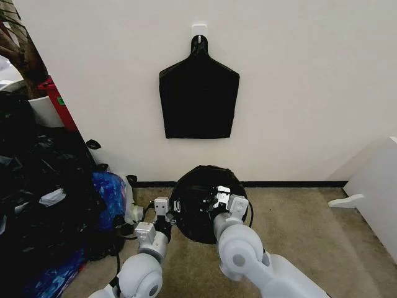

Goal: Place the garbage bag over the trash bin.

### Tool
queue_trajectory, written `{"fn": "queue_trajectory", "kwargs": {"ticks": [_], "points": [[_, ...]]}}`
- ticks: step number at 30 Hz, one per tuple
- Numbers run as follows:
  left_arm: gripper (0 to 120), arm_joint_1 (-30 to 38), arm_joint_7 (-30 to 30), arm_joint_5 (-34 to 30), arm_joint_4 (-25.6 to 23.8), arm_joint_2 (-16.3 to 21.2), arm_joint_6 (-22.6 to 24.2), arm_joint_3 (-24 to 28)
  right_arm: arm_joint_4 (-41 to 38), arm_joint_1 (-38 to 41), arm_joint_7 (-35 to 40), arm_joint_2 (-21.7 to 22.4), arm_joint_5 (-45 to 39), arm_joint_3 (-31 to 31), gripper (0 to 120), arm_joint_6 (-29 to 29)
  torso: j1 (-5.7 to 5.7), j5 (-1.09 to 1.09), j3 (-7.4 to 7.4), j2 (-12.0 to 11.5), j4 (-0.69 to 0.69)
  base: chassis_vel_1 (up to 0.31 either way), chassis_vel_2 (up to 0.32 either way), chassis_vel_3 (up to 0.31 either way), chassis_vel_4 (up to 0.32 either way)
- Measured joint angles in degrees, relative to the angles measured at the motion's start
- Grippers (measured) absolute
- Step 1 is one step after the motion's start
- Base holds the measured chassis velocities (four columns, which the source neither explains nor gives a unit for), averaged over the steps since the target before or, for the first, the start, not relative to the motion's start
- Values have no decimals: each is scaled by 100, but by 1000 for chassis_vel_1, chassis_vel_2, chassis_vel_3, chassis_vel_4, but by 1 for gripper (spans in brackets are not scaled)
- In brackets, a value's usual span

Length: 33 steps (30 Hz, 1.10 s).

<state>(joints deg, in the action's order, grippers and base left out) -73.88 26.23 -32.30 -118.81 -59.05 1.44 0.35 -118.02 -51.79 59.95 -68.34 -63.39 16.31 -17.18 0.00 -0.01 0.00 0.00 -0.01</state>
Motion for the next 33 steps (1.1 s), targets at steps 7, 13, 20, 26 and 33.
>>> {"fn": "queue_trajectory", "kwargs": {"ticks": [7,13,20,26,33], "points": [[1,-75,-44,114,-90,-18,-75,-11,465,256,33,-192,83,123,0,84,0,0,0,0,1,0,0,0,0],[1,-137,-110,283,-177,-21,-137,-23,820,374,63,-270,59,110,0,124,0,0,0,0,0,0,0,0,0],[1,-188,-165,416,-213,-58,-188,-24,1043,459,201,-332,-222,77,0,167,0,0,0,0,0,0,0,0,0],[1,-250,-180,444,-331,-71,-190,-21,1295,555,297,-439,-414,11,0,193,0,1,0,0,0,0,0,0,0],[1,-355,-208,541,-392,-79,-210,-25,1534,648,298,-504,-457,-55,0,204,0,1,0,0,1,0,0,0,0]]}}
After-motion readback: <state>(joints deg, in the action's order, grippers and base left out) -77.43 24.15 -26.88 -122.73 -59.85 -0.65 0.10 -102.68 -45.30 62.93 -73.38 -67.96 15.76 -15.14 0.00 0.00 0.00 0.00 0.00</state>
